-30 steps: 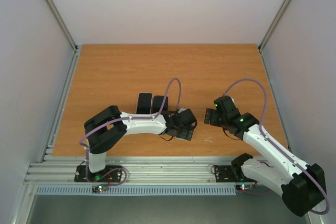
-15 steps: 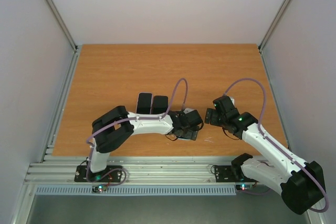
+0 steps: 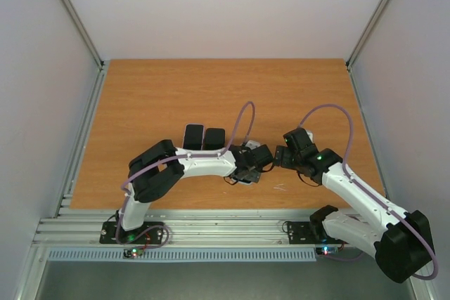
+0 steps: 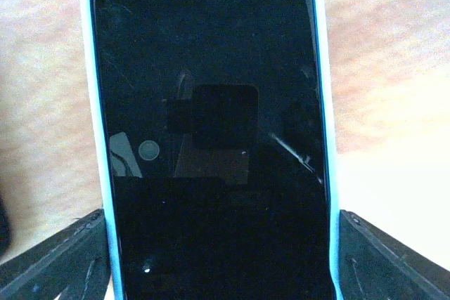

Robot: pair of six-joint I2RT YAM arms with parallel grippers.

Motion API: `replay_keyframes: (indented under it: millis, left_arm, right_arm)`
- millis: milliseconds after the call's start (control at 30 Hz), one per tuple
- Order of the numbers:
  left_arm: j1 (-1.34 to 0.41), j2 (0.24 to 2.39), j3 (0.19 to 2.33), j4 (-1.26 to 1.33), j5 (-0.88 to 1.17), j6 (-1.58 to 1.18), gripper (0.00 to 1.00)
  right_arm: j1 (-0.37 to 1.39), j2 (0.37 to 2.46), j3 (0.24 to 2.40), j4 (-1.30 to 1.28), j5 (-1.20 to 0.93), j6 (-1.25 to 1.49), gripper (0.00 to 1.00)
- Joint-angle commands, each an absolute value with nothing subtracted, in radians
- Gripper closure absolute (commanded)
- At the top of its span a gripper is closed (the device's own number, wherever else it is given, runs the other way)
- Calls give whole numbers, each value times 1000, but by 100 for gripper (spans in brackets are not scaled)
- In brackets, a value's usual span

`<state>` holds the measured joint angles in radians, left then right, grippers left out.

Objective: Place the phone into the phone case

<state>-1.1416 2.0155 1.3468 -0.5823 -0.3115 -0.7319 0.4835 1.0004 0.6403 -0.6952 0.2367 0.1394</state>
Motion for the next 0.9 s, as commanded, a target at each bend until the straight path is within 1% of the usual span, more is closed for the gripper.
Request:
replay_keyframes:
  millis: [0, 133, 333, 867]
  left_arm:
    - [-1075, 2036, 1364, -620, -391, -700, 19]
    - [-1019, 2044, 1367, -593, -368, -678, 18]
    - [-968, 2065, 1371, -581, -352, -672, 15]
    - [-922, 2062, 1357, -558, -388, -726, 11]
  right_arm:
    - [485, 1007, 641, -676, 265, 147, 2]
    - [484, 1015, 641, -675, 269, 147, 2]
    - [485, 1031, 643, -675, 276, 145, 2]
    - [485, 1076, 644, -657, 258, 140, 2]
